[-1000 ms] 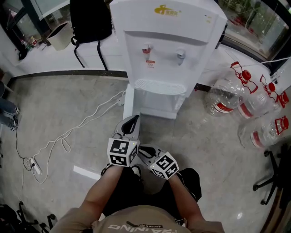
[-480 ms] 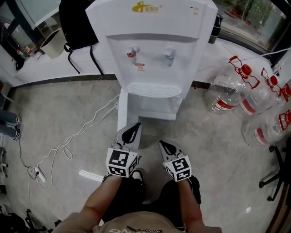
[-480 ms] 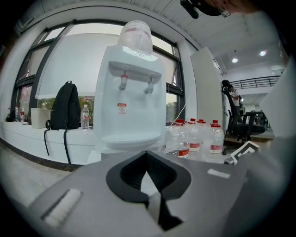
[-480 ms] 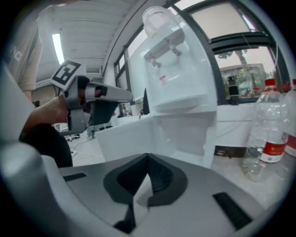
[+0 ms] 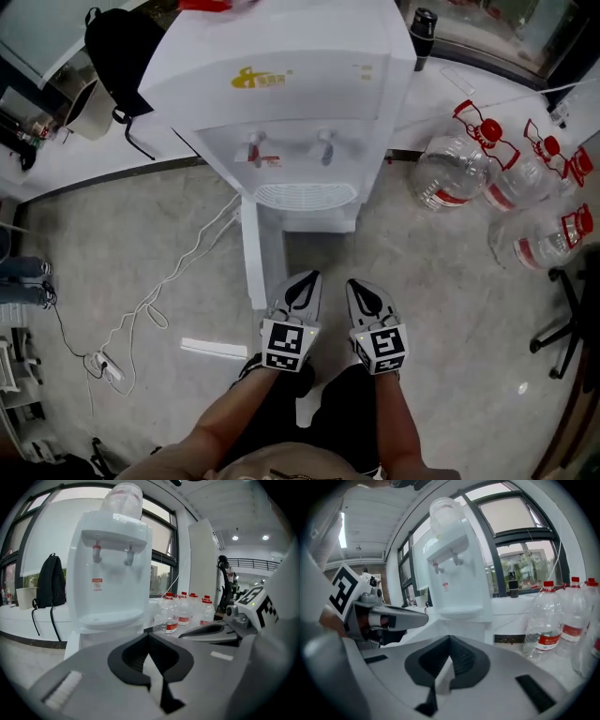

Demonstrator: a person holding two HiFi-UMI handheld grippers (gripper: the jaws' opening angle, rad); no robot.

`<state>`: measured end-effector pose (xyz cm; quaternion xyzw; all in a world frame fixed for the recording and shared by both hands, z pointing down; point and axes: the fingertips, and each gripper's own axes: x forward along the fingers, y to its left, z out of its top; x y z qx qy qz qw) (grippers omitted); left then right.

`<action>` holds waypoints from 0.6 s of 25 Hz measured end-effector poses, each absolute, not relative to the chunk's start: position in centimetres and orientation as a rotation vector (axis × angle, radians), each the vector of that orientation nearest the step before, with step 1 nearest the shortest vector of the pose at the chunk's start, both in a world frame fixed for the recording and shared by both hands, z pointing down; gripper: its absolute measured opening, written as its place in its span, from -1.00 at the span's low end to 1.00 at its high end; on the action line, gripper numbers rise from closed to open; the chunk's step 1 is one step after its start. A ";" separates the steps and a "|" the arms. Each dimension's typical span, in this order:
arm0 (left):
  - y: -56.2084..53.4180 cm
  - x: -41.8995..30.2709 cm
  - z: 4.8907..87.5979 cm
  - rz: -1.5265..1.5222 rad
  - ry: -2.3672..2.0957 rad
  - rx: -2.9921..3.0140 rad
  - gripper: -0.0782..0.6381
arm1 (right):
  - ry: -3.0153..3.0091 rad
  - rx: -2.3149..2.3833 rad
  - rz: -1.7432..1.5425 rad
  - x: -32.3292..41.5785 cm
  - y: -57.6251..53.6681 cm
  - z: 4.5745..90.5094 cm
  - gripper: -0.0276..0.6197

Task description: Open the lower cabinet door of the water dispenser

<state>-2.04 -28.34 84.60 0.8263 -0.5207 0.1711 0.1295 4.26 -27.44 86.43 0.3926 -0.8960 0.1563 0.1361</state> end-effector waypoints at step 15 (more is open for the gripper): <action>-25.1 -5.5 60.9 0.479 -1.442 2.406 -0.76 | -2.546 1.167 0.344 3.2 -26.5 58.8 -0.88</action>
